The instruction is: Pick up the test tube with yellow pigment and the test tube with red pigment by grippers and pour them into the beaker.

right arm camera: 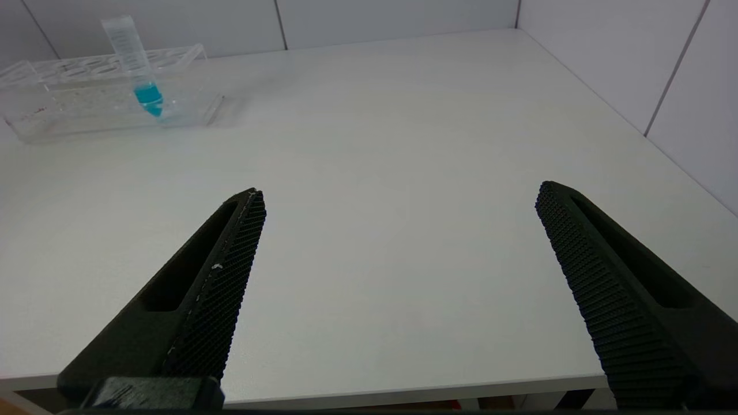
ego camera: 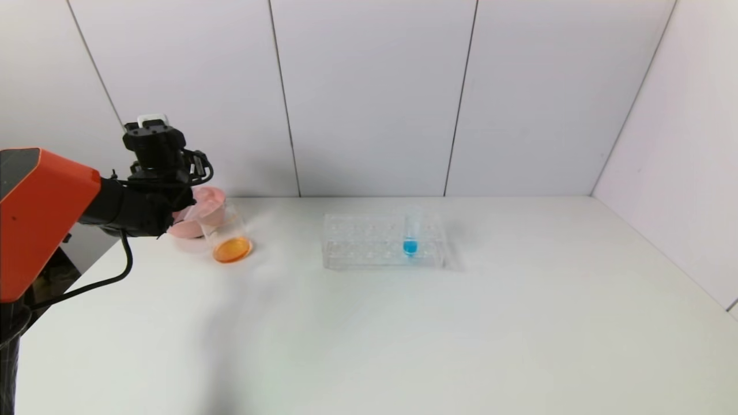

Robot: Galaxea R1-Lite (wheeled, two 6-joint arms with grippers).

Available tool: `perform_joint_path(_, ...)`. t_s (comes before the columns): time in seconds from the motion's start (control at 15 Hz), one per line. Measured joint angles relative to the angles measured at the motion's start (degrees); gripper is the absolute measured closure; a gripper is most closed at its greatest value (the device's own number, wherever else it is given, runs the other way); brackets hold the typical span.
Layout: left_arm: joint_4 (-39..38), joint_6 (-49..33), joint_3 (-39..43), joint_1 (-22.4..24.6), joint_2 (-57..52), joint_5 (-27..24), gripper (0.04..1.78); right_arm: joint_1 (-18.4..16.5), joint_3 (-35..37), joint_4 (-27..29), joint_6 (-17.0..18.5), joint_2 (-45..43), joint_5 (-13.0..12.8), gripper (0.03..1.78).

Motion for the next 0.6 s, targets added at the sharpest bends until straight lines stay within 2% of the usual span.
perform_joint_path(0.13, 0.4, 0.1, 4.0, -1.3, -4.7, -1.2, 0.06, 0.0, 0.0, 0.0, 0.0, 0.0, 0.0, 0.10)
perform_joint_path(0.4, 0.0, -0.2, 13.9, -6.3, -16.4, -3.7, 0.06, 0.0, 0.0, 0.0, 0.0, 0.0, 0.0, 0.10)
perform_joint_path(0.53, -1.0, -0.1, 22.3, -8.5, -22.8, -7.3, 0.06, 0.0, 0.0, 0.0, 0.0, 0.0, 0.0, 0.10)
perform_joint_path(0.6, -1.8, 0.0, 27.4, -9.3, -26.8, -10.6, 0.06, 0.0, 0.0, 0.0, 0.0, 0.0, 0.0, 0.10)
